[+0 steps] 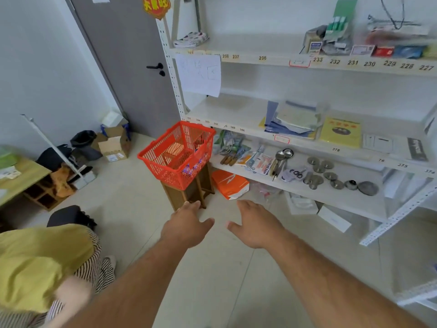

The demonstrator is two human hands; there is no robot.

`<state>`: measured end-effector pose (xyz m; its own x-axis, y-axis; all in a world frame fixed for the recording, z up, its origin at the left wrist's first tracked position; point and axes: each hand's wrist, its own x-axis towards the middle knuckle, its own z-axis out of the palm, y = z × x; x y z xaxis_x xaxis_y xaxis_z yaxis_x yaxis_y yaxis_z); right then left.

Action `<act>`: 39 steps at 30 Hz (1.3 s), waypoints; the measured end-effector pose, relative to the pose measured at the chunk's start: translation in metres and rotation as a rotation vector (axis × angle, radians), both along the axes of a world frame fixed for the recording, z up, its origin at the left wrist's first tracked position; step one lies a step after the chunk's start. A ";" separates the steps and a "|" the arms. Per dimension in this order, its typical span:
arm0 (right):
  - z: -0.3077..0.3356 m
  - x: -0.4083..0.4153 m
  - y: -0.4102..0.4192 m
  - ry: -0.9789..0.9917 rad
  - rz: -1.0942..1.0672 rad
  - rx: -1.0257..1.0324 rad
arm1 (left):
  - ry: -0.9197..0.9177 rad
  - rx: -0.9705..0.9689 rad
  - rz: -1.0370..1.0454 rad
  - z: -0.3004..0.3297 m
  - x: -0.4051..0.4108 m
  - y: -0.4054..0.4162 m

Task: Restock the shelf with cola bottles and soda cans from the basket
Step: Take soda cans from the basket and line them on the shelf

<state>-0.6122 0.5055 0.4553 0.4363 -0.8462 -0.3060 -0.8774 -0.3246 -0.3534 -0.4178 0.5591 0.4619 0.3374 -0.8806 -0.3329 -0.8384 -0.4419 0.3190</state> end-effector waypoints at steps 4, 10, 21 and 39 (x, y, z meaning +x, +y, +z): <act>-0.001 0.036 -0.053 -0.009 0.016 -0.028 | 0.033 0.017 0.033 -0.016 0.035 -0.055; 0.006 0.119 -0.130 0.021 0.039 -0.048 | 0.065 -0.060 0.027 -0.021 0.108 -0.126; -0.009 0.213 -0.257 0.053 0.077 0.001 | 0.210 -0.052 0.096 -0.025 0.188 -0.232; -0.086 0.276 -0.484 0.008 0.117 0.108 | 0.402 0.107 0.330 -0.096 0.264 -0.422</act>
<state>-0.3362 0.0214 0.3689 0.5269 -0.7521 -0.3959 -0.8388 -0.3850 -0.3848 -0.1536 0.1376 0.3655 0.4178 -0.7032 -0.5753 -0.4704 -0.7092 0.5252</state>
